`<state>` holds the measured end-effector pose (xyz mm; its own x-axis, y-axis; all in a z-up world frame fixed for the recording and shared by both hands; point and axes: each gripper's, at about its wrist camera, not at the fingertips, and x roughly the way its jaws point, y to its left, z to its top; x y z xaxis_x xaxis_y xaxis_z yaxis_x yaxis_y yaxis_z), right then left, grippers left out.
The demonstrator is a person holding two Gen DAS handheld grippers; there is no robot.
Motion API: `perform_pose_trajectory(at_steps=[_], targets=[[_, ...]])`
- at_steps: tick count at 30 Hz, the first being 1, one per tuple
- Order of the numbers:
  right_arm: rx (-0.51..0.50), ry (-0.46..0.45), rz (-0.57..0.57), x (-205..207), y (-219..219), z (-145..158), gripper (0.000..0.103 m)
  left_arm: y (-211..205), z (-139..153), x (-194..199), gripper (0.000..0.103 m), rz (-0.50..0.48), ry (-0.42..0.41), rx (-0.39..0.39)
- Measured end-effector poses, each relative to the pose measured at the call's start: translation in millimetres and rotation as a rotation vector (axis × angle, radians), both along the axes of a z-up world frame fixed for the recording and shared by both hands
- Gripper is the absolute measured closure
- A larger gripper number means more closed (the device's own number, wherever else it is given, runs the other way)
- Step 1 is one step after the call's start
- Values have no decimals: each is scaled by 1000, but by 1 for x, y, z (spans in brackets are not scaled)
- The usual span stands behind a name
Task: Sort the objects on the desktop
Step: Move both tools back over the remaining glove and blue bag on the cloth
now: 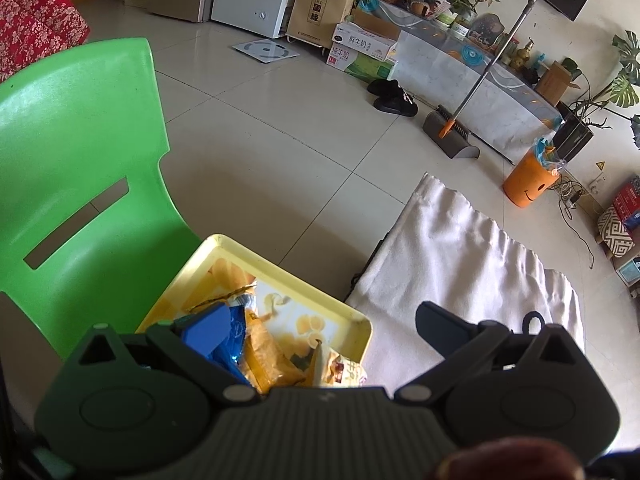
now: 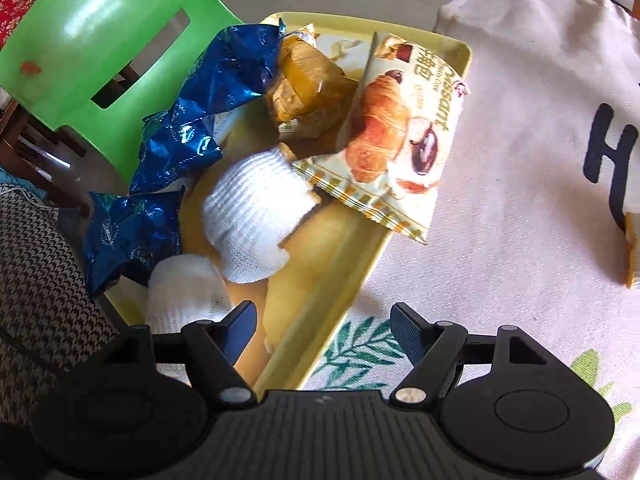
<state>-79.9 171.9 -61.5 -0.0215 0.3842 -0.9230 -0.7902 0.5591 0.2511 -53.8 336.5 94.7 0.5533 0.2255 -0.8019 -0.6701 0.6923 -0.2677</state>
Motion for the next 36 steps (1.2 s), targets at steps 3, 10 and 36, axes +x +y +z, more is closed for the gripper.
perform_pose_trajectory(at_steps=[3, 10, 36], targets=[[-11, -20, -19, 12, -18, 8, 29, -11, -2, 8, 1, -15, 3, 0], [-1, -96, -180, 52, -63, 34, 29, -51, -9, 31, 1, -118, 26, 16], [121, -213, -416, 146, -145, 13, 29, -176, -61, 126, 1, -405, 147, -14]])
